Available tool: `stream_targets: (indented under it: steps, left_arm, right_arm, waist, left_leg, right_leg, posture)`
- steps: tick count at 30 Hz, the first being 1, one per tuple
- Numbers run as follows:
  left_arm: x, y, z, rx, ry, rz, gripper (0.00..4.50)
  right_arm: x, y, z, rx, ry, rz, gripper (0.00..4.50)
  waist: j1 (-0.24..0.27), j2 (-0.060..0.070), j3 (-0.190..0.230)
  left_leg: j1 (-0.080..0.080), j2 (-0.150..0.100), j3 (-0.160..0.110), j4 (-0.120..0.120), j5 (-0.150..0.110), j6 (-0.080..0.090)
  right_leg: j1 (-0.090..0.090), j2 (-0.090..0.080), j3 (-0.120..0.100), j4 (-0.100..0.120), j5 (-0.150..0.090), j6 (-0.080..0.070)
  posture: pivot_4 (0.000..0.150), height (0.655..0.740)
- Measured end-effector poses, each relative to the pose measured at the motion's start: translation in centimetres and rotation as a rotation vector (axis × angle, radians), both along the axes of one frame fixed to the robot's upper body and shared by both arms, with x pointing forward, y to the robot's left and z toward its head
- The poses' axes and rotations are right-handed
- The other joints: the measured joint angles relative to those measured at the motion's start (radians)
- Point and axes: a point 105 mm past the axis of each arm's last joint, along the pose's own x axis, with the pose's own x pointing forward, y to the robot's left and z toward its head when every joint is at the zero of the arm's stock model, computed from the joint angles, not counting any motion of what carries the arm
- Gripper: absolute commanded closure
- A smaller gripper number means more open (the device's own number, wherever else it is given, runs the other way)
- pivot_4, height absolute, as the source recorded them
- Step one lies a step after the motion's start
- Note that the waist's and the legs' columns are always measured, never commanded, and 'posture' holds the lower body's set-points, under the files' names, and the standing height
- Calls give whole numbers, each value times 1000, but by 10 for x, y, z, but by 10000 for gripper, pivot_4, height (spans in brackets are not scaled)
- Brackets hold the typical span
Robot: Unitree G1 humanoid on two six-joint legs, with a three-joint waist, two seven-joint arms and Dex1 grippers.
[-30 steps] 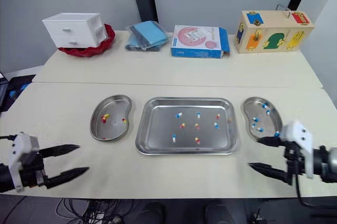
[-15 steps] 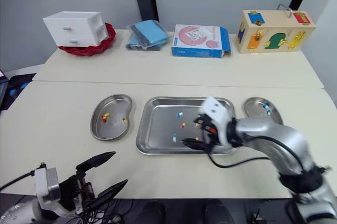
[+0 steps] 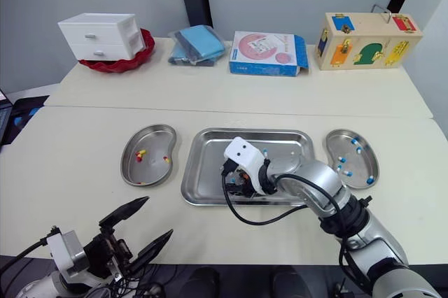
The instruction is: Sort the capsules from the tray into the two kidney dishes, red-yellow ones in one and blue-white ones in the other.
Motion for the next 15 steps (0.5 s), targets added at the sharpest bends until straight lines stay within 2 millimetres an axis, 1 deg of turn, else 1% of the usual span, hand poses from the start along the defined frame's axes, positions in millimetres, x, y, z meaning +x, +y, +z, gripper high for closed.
stream_targets:
  steps: [9,15]
  left_arm:
    - [2,-1,-1,6,13,4,0]
    - [3,0,-1,10,15,10,0]
  right_arm:
    - [1,4,-9,-62,-12,7,19437]
    - [2,4,-9,-77,-26,3,19437]
  waist:
    - [-7,0,0]
    - [-8,0,0]
  left_leg:
    - [0,0,0,-1,0,0]
    - [0,0,0,-1,0,0]
  right_leg:
    - [0,0,0,0,0,0]
    - [0,0,0,0,0,0]
  posture:
    - [1500,7400]
    - [1500,7400]
